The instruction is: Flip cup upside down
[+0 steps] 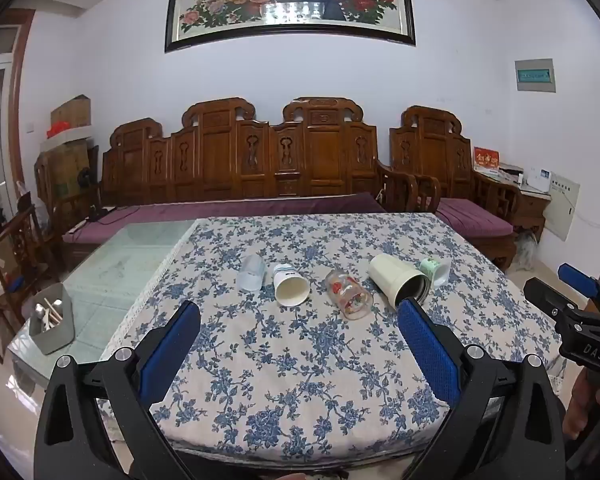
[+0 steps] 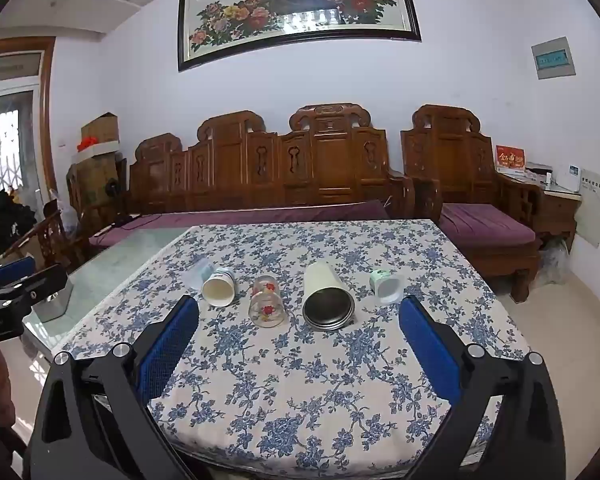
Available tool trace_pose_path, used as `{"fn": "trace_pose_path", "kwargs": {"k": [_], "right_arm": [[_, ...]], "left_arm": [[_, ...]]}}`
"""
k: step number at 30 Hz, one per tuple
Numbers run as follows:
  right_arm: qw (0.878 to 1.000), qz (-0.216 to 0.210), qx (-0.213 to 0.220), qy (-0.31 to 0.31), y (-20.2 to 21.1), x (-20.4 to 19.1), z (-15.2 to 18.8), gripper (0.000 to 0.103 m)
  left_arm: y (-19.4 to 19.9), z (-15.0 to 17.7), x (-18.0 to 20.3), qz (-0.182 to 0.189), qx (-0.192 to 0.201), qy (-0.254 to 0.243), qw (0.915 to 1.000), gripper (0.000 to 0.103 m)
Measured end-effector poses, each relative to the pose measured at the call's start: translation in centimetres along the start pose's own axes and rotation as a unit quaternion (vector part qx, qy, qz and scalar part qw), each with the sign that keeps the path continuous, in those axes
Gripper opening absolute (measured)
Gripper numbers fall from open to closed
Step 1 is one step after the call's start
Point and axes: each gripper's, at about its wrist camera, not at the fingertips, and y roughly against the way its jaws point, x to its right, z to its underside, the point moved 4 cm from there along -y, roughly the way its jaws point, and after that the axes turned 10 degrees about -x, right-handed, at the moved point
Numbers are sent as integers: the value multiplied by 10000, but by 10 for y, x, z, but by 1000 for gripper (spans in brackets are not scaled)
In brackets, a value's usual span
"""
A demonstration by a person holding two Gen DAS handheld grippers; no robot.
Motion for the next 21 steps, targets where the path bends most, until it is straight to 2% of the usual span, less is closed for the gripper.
{"fn": "trace_pose_path", "kwargs": {"k": [21], "right_arm": [[10000, -18, 34, -15, 2, -1, -2, 101]], "left_arm": [[0, 0, 0, 22, 21, 29, 10000, 95]]}}
